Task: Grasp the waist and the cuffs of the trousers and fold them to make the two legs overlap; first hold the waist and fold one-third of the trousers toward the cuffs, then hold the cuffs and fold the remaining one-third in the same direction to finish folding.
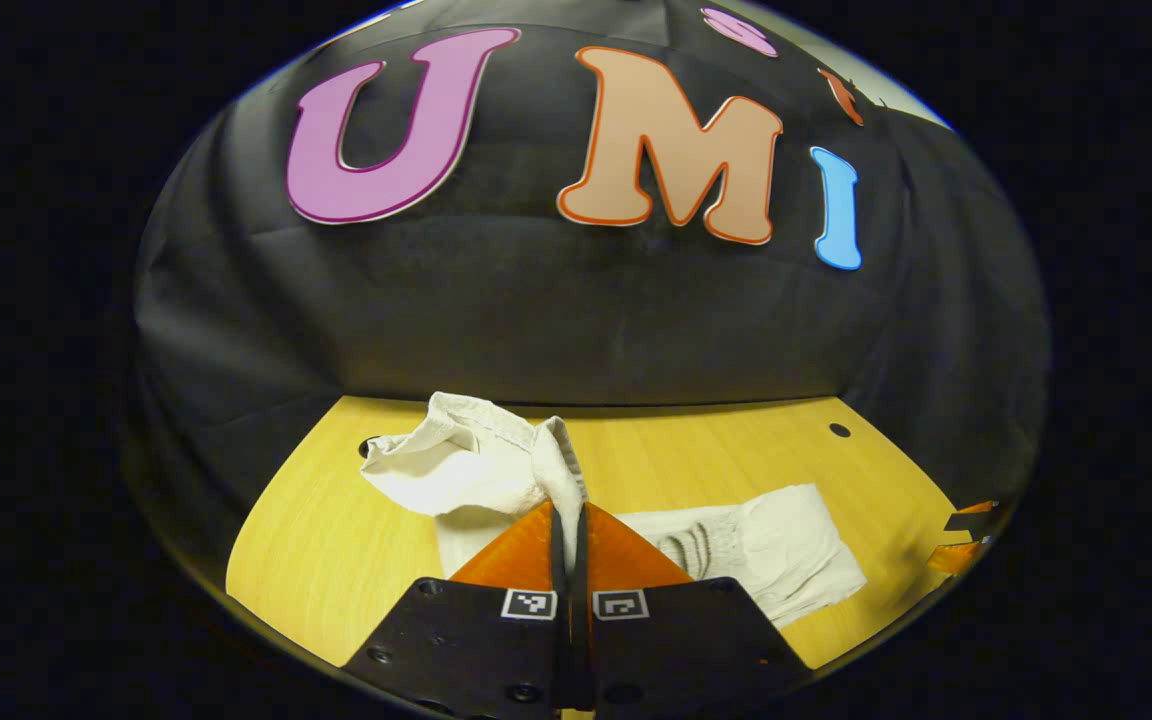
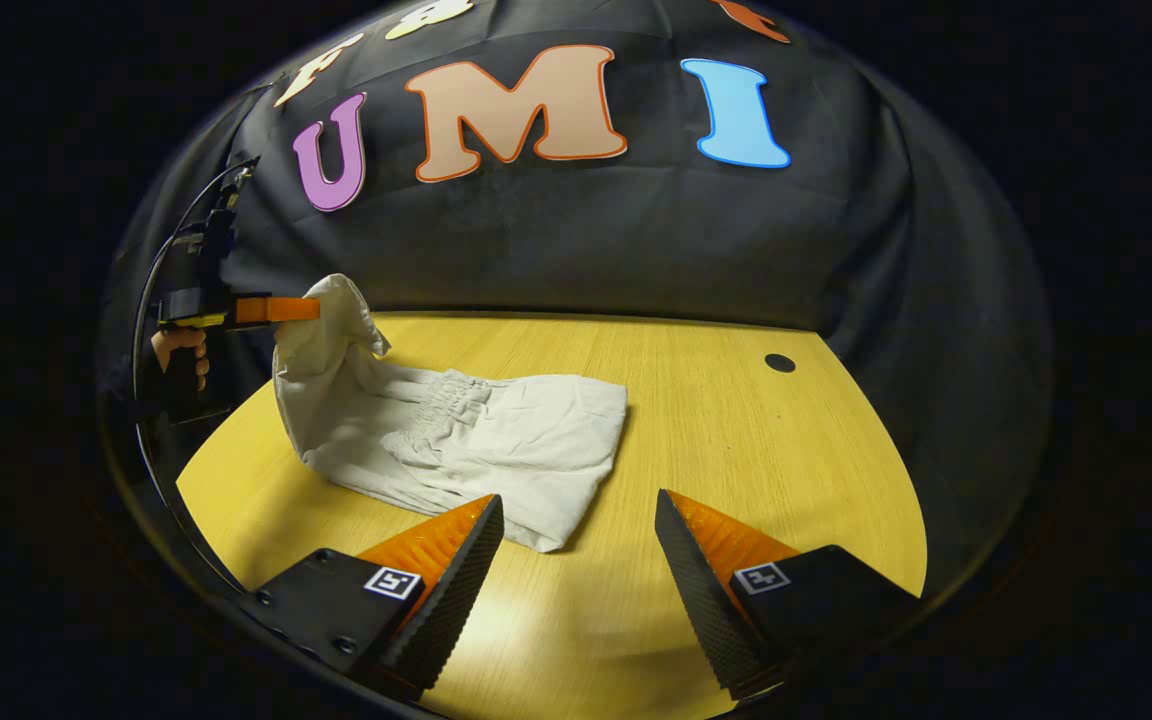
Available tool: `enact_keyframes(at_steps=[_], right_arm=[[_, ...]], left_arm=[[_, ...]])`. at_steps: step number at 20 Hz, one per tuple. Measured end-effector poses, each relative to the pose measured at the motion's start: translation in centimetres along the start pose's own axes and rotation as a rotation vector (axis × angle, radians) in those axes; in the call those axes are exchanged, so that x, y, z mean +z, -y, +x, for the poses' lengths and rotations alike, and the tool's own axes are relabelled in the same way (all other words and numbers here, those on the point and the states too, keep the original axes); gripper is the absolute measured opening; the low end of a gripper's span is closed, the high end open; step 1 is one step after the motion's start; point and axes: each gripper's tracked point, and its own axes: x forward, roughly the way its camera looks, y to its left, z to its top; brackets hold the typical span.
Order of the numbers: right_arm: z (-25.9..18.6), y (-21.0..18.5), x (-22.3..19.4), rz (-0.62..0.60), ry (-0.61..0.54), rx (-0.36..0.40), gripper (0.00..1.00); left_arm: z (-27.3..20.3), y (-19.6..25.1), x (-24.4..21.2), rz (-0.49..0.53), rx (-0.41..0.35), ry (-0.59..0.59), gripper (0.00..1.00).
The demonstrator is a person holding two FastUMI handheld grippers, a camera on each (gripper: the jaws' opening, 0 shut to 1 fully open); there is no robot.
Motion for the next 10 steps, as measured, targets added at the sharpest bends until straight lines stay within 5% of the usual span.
enact_keyframes(at_steps=[10], right_arm=[[-2.0,4.1,-0.6,0.047,0.015,-0.027,0.96]], left_arm=[[2.1,13.3,2.3,0.049,-0.178,0.021,0.00]])
